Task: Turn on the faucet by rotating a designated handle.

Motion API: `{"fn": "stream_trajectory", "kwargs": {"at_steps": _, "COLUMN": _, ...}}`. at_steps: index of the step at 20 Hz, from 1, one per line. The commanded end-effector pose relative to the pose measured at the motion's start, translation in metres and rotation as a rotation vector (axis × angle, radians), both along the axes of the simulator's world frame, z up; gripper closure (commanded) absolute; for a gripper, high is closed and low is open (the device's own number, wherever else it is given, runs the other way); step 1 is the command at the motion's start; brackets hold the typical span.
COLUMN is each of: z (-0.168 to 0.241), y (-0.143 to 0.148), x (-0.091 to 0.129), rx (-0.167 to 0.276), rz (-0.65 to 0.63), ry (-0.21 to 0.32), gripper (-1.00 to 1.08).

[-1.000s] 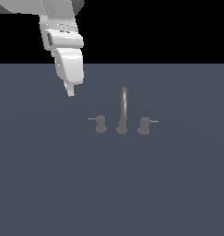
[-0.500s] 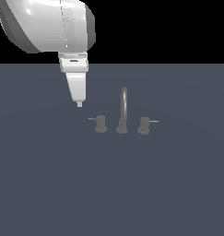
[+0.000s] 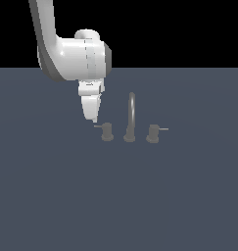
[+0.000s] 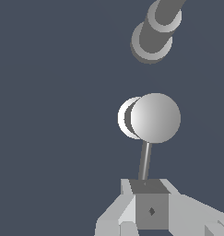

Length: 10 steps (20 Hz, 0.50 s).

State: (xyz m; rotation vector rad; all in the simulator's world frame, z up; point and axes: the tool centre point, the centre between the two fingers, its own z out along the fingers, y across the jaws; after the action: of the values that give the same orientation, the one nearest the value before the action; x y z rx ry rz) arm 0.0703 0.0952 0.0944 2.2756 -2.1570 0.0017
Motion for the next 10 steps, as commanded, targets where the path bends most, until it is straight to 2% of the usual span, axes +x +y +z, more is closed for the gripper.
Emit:
{"fn": "stream_trajectory", "kwargs": {"at_steps": 1, "z": -0.011, "y": -0.006, "x": 0.011, "rx": 0.0, "rz": -0.046, "ry": -0.002, "gripper": 1.08}}
{"fn": "stream_trajectory", "kwargs": {"at_steps": 10, "z": -0.032, "y": -0.02, "x": 0.031, "rx": 0.004, "rz": -0.14, "ry": -0.004, "gripper": 1.08}}
